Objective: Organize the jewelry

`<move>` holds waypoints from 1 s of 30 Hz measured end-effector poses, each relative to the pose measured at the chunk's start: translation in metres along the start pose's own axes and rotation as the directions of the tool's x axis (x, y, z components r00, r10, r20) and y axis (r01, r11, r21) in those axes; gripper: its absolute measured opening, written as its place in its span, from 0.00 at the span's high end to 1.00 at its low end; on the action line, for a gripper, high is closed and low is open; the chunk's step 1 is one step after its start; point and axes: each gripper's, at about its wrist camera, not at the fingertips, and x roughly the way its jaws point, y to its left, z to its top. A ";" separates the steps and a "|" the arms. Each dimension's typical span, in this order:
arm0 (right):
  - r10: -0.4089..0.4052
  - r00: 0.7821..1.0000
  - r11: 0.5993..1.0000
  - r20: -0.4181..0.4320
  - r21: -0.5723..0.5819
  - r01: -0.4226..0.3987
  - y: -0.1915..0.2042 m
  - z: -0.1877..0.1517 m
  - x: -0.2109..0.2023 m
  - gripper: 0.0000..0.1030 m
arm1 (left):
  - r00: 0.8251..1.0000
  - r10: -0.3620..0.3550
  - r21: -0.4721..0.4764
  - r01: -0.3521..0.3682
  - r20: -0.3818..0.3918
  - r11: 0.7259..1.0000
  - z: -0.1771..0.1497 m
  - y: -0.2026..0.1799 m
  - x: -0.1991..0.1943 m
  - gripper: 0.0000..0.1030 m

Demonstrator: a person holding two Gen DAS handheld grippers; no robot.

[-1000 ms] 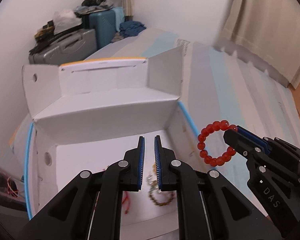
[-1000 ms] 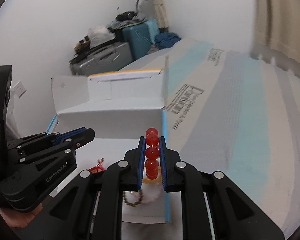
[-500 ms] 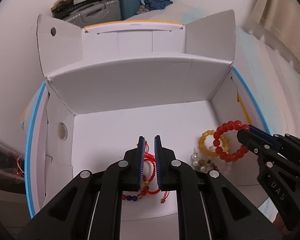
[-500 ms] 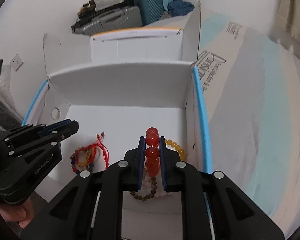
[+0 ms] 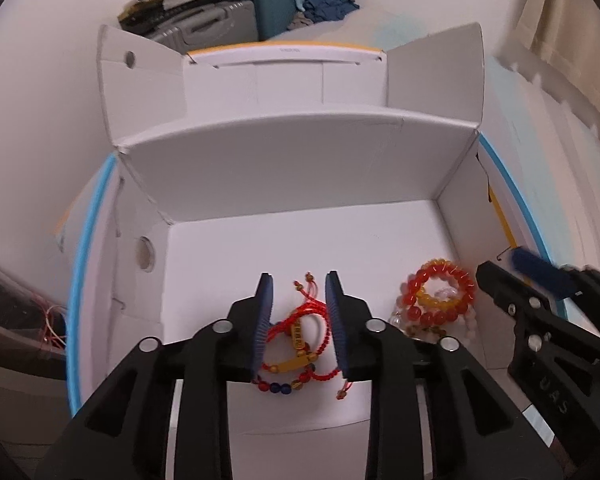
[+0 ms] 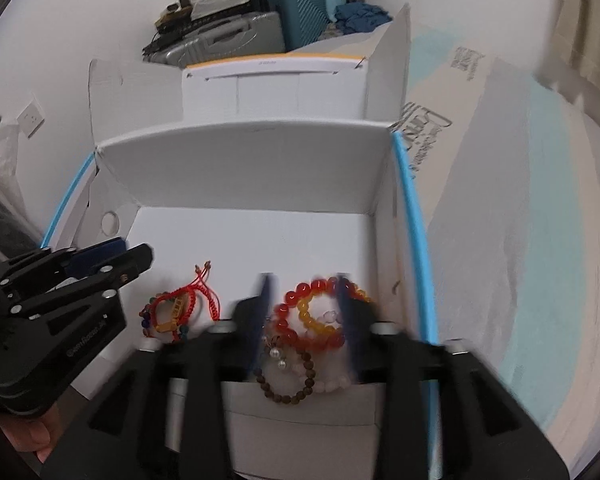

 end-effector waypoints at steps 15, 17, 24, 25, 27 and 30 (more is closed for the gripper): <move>-0.081 0.991 0.997 0.105 0.020 0.079 0.013 -0.036 -0.078 0.11 | 0.990 0.064 -0.048 -0.058 0.127 0.997 -0.036 0.028 -0.078 0.13; -0.085 0.991 0.996 0.104 0.030 0.083 0.015 -0.040 -0.085 0.10 | 0.989 0.063 -0.057 -0.056 0.135 0.997 -0.043 0.032 -0.086 0.09; -0.124 0.986 0.991 0.110 0.065 0.117 0.019 -0.061 -0.107 0.07 | 0.989 0.072 -0.074 -0.063 0.129 0.995 -0.069 0.040 -0.101 0.06; -0.130 0.985 0.990 0.113 0.068 0.123 0.020 -0.064 -0.110 0.07 | 0.989 0.070 -0.072 -0.061 0.130 0.996 -0.072 0.041 -0.103 0.06; -0.143 0.983 0.988 0.117 0.068 0.136 0.023 -0.069 -0.115 0.07 | 0.989 0.070 -0.066 -0.062 0.130 0.996 -0.079 0.042 -0.105 0.06; -0.149 0.981 0.988 0.123 0.059 0.142 0.030 -0.077 -0.122 0.07 | 0.990 0.067 -0.071 -0.059 0.123 0.996 -0.091 0.045 -0.109 0.06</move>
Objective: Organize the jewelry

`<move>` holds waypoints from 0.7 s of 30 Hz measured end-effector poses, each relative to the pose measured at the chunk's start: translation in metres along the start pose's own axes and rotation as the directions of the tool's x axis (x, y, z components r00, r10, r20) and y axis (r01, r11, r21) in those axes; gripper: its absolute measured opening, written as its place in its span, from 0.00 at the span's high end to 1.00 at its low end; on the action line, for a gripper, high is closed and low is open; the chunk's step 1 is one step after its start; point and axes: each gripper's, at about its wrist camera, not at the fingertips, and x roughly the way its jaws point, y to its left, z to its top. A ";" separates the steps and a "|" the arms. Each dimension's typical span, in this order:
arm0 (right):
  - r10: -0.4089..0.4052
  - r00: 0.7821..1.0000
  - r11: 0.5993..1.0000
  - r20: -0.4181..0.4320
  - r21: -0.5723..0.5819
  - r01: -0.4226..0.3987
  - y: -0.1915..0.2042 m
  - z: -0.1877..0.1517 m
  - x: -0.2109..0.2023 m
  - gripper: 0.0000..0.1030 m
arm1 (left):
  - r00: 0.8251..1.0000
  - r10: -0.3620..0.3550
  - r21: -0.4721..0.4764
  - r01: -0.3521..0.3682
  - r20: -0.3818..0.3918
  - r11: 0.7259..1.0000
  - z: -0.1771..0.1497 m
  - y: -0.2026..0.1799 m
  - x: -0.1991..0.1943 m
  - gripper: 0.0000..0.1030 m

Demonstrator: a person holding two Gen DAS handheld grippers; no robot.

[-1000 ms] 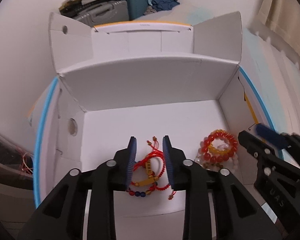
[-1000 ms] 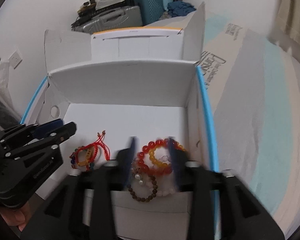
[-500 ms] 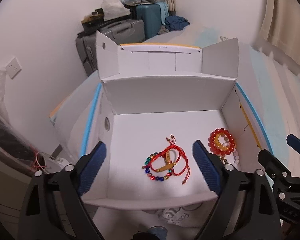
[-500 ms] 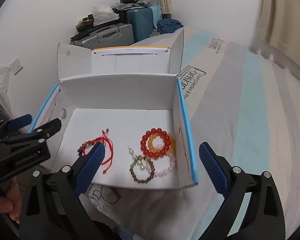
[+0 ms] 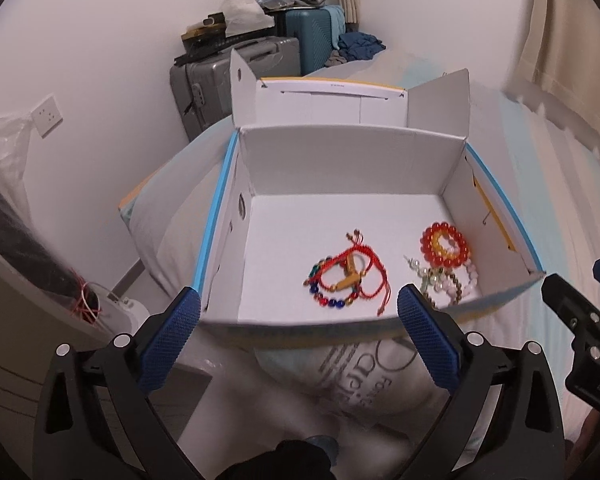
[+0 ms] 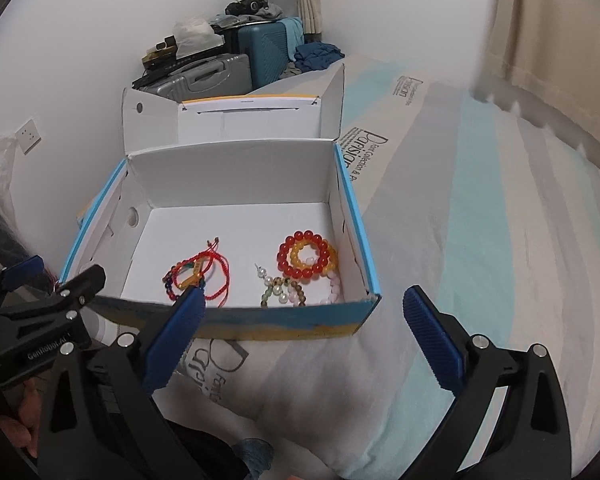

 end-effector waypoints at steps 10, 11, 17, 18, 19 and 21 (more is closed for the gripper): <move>-0.013 1.000 1.000 0.022 -0.011 0.014 0.012 -0.013 -0.023 0.07 | 1.000 0.015 -0.016 -0.015 0.005 1.000 -0.021 0.016 -0.015 0.06; -0.012 1.000 1.000 0.022 -0.011 0.013 0.014 -0.014 -0.025 0.07 | 1.000 0.014 -0.016 -0.014 0.008 1.000 -0.022 0.016 -0.016 0.06; -0.021 1.000 1.000 0.018 -0.017 0.021 0.017 -0.019 -0.029 0.07 | 1.000 0.018 -0.009 -0.017 0.013 1.000 -0.024 0.014 -0.021 0.06; -0.022 1.000 1.000 0.015 -0.016 0.022 0.017 -0.019 -0.029 0.07 | 1.000 0.018 -0.009 -0.017 0.015 1.000 -0.024 0.014 -0.021 0.06; -0.025 1.000 1.000 0.013 -0.016 0.025 0.017 -0.019 -0.028 0.07 | 1.000 0.016 -0.009 -0.016 0.017 1.000 -0.024 0.014 -0.022 0.06; -0.029 0.999 0.999 0.012 -0.017 0.029 0.017 -0.018 -0.027 0.07 | 1.000 0.019 -0.009 -0.018 0.021 1.000 -0.023 0.013 -0.023 0.06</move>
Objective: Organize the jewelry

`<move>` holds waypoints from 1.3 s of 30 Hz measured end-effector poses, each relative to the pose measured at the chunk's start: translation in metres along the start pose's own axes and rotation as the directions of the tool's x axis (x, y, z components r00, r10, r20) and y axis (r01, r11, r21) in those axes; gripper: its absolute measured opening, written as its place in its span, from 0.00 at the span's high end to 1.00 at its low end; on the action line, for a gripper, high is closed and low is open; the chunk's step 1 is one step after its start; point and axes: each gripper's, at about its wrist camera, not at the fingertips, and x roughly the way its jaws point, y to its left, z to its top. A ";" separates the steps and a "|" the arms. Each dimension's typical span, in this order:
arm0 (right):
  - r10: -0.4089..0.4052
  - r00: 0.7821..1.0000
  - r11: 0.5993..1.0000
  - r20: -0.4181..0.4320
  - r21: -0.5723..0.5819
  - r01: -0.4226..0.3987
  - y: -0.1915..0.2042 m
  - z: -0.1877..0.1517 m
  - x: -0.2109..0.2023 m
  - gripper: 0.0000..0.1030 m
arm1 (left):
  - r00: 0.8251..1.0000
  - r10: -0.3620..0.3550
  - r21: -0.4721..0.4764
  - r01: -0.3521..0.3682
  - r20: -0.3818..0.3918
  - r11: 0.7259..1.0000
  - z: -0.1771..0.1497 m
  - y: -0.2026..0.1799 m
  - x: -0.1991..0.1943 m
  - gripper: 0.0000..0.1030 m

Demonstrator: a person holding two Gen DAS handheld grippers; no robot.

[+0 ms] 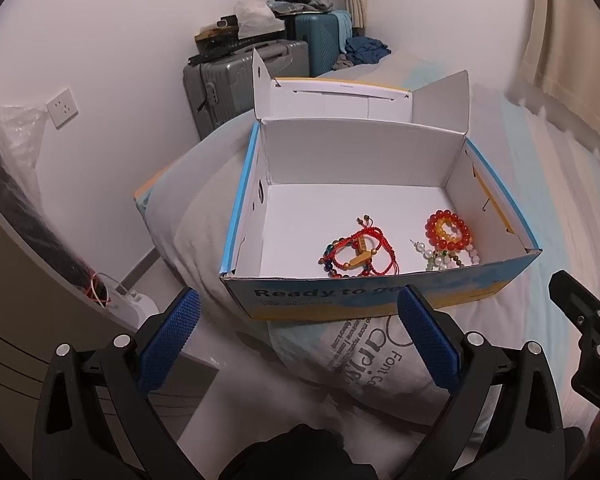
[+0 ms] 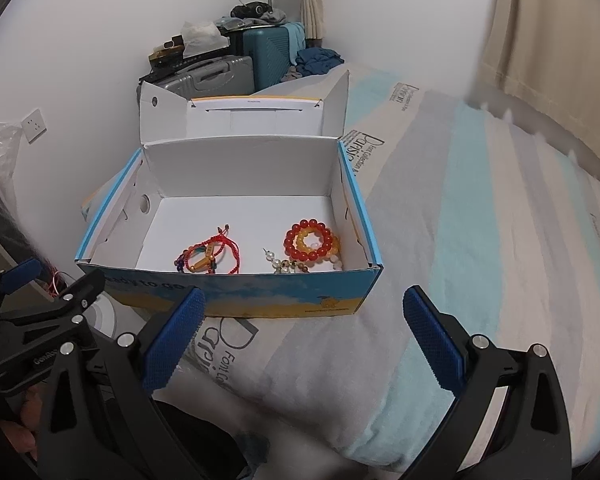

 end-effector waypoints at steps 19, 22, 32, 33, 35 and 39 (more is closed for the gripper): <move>0.000 1.000 1.000 -0.003 0.005 0.000 0.000 0.000 0.001 0.07 | 0.999 -0.031 -0.003 0.031 -0.014 1.000 0.002 -0.003 -0.001 0.06; 0.002 1.000 1.000 -0.002 0.005 -0.002 0.000 0.000 0.001 0.07 | 0.999 -0.048 -0.005 0.048 -0.016 0.999 0.003 -0.003 -0.002 0.06; 0.001 1.000 1.000 -0.002 0.005 -0.001 0.001 0.000 0.001 0.07 | 0.999 -0.047 0.004 0.047 -0.025 0.999 0.003 -0.005 0.001 0.06; 0.002 1.000 1.000 -0.003 0.005 -0.002 0.001 0.000 0.002 0.07 | 0.999 -0.044 0.009 0.044 -0.022 0.999 0.003 -0.006 0.001 0.06; 0.003 1.000 1.000 -0.002 0.004 -0.003 0.001 0.000 0.001 0.07 | 0.999 -0.046 0.015 0.046 -0.014 0.999 0.003 -0.007 -0.001 0.06; 0.005 1.000 1.000 -0.003 0.000 -0.005 0.002 -0.001 0.002 0.07 | 0.999 -0.052 0.017 0.052 -0.007 0.999 0.003 -0.007 -0.002 0.06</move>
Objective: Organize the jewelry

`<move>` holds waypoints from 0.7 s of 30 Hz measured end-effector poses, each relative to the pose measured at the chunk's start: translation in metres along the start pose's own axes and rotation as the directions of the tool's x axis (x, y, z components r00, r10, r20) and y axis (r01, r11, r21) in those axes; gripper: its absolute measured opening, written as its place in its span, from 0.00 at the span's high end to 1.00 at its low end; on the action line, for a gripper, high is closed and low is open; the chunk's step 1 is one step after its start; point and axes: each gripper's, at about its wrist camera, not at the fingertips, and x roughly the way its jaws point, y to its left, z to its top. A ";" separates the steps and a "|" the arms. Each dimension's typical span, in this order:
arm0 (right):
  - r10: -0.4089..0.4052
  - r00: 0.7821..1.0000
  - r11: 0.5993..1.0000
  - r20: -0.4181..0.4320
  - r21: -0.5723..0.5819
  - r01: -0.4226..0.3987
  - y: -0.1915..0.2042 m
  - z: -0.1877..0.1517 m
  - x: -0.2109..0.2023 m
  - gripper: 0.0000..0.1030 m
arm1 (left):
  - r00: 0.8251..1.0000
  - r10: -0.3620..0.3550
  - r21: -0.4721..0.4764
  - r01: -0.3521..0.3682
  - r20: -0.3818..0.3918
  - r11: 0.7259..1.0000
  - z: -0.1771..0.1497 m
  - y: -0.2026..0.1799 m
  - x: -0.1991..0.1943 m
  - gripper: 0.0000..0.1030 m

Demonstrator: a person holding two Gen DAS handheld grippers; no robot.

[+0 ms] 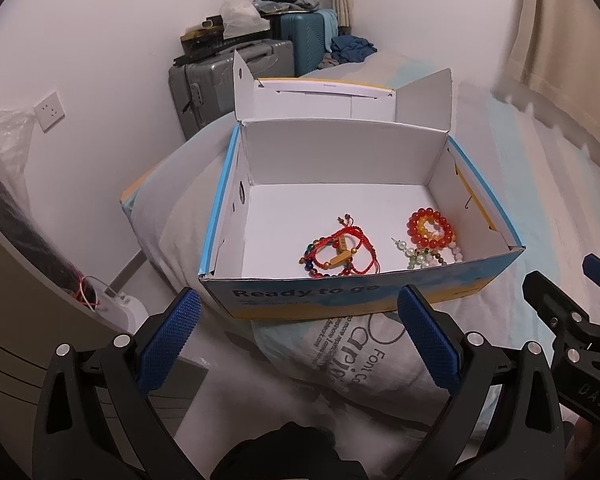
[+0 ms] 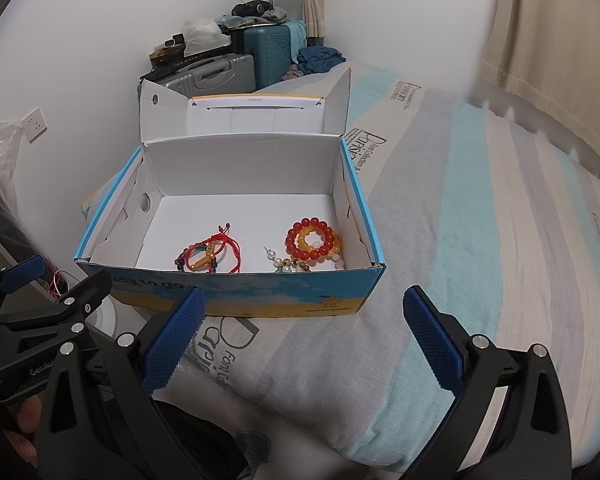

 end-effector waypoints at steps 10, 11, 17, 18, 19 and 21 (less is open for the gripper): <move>0.002 1.000 1.000 -0.003 -0.002 -0.002 0.002 -0.001 0.001 0.07 | 1.000 -0.004 0.007 0.004 0.018 1.000 0.002 -0.002 -0.004 0.06; 0.002 1.000 1.000 -0.004 -0.002 -0.002 0.001 -0.001 0.001 0.07 | 1.000 -0.005 0.007 0.005 0.017 1.000 0.002 -0.002 -0.004 0.06; 0.002 1.000 1.000 -0.003 -0.002 -0.002 0.001 -0.001 0.001 0.07 | 1.000 -0.008 0.006 0.008 0.019 1.000 0.002 -0.002 -0.005 0.06; 0.002 1.000 1.000 -0.003 -0.002 -0.002 0.001 0.000 0.001 0.07 | 1.000 -0.009 0.006 0.009 0.020 1.000 0.002 -0.002 -0.006 0.06; 0.001 1.000 1.000 -0.004 -0.001 -0.001 0.002 0.000 0.001 0.07 | 1.000 -0.009 0.007 0.009 0.019 1.000 0.002 -0.002 -0.006 0.06; 0.002 1.000 1.000 -0.004 -0.001 -0.002 0.002 -0.001 0.002 0.07 | 1.000 -0.013 0.002 0.013 0.018 1.000 0.002 -0.002 -0.006 0.06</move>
